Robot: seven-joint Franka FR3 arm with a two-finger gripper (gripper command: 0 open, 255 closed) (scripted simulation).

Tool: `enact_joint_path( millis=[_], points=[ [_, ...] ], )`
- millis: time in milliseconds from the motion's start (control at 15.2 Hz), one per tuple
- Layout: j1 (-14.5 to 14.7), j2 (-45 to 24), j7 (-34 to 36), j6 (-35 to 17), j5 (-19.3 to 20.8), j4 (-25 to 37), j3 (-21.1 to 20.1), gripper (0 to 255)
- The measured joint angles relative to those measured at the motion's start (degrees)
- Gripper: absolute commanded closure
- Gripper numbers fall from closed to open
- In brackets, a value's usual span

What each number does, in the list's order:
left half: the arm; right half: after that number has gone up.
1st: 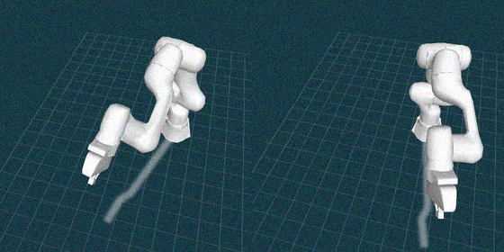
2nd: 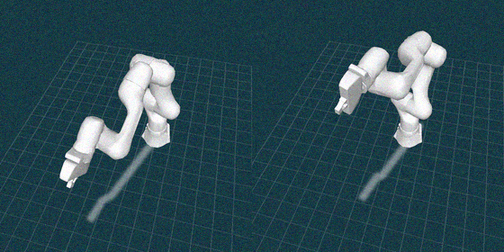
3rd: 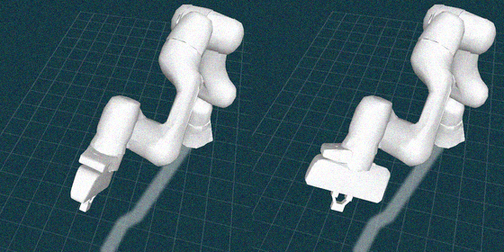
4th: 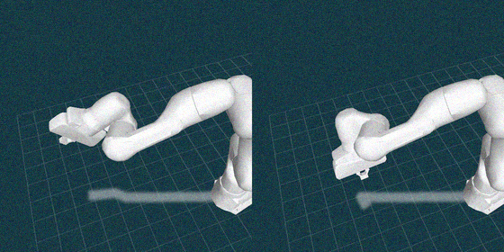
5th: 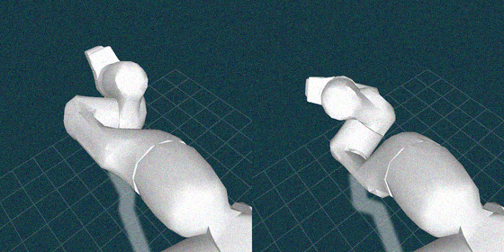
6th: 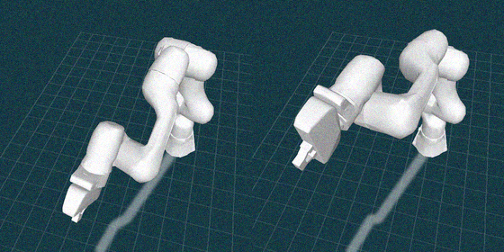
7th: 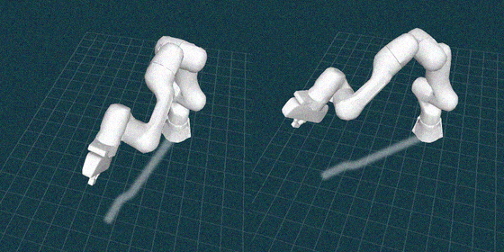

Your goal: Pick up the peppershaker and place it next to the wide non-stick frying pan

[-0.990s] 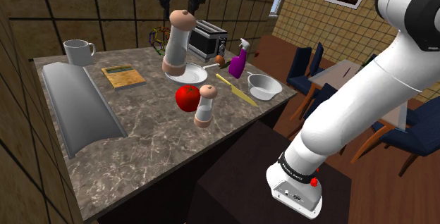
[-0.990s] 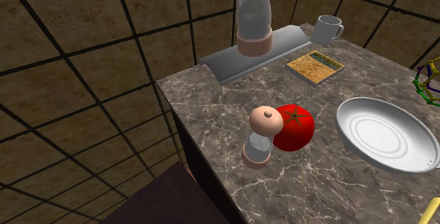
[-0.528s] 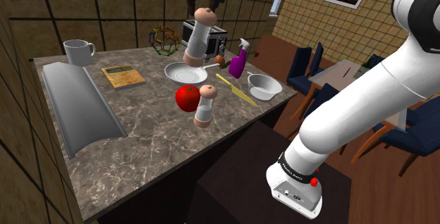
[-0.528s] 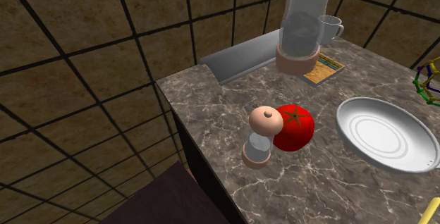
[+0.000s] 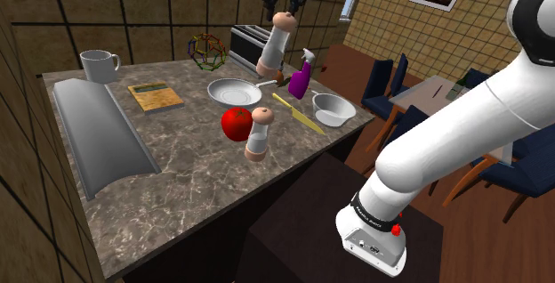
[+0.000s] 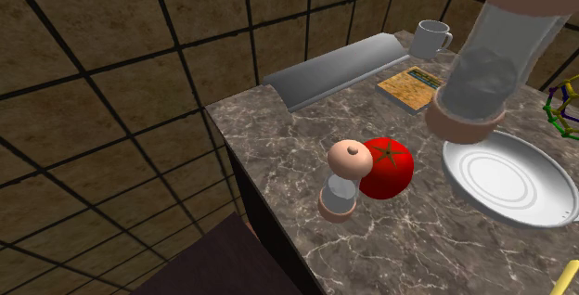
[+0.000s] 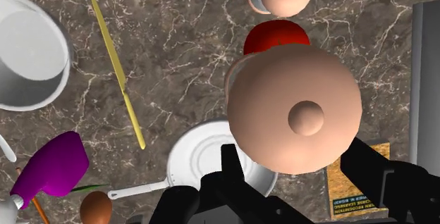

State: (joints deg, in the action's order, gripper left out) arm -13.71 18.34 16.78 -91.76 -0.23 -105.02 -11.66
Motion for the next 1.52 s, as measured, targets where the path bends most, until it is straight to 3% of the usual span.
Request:
enact_joint_path(
  millis=[660,1518],
  points=[
    [-4.75,-3.08,-13.45,-0.64,1.74,2.74,9.05,255],
    [-5.21,-1.96,-14.61,-10.05,1.88,-7.77,9.95,255]
  ],
)
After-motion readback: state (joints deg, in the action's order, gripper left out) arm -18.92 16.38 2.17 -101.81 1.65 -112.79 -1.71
